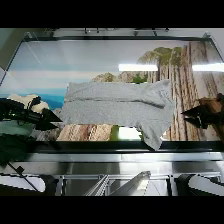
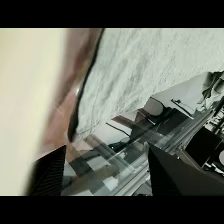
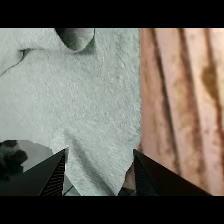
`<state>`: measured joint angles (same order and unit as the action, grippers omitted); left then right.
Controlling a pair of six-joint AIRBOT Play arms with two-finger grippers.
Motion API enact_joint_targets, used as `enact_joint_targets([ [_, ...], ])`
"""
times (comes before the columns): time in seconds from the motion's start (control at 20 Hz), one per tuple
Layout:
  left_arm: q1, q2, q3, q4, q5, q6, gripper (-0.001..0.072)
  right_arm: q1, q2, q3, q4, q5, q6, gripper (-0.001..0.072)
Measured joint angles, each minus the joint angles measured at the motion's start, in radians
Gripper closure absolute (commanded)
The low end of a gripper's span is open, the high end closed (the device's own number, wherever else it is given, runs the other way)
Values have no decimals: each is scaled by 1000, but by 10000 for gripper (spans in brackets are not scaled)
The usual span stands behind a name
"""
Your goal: Fold the shirts.
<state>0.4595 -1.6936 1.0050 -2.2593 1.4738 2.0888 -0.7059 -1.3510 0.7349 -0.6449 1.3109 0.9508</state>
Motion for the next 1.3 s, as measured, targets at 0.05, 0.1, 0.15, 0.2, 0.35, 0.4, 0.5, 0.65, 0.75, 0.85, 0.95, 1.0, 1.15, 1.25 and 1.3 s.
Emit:
enact_joint_targets([
  [0.05, -18, 1, 0, -13, -23, 12, 248, -1, 2, -13, 3, 13, 7, 231],
  [0.1, -36, 2, 3, -27, -42, 21, 328, -2, 5, -27, 5, 24, 17, 232],
  [0.15, -52, 3, 8, -34, -69, 28, 494, -2, 9, -47, 5, 31, 24, 232],
  [0.2, -67, 2, 12, -33, -95, 35, 628, -2, 13, -72, 5, 35, 29, 232],
  [0.35, -95, 3, 19, -50, -97, 48, 677, -2, 22, -160, 4, 15, 37, 232],
  [0.4, -98, 3, 20, -54, -93, 51, 677, -2, 24, -189, 2, 1, 37, 232],
  [0.5, -98, 4, 22, -57, -78, 55, 677, 5, 25, -242, 2, -28, 23, 231],
  [0.65, -95, 4, 23, -61, -58, 58, 677, 55, 26, -294, 7, -67, 3, 232],
  [0.75, -97, 4, 23, -64, -51, 59, 677, 121, 27, -310, 30, -85, -2, 234],
  [0.85, -99, 4, 23, -64, -47, 59, 678, 202, 27, -318, 66, -126, -9, 422],
  [0.95, -100, 4, 23, -64, -44, 59, 678, 268, 27, -322, 99, -177, -24, 546],
  [1.0, -100, 4, 23, -64, -41, 59, 678, 286, 27, -323, 122, -192, -32, 680],
  [1.15, -94, 4, 23, -64, -24, 59, 680, 288, 47, -324, 152, -179, -48, 701],
  [1.25, -79, 5, 23, -64, 1, 59, 681, 241, 82, -324, 125, -153, -46, 701],
  [1.3, -70, 5, 23, -63, 13, 58, 681, 203, 109, -324, 92, -135, -28, 701],
])
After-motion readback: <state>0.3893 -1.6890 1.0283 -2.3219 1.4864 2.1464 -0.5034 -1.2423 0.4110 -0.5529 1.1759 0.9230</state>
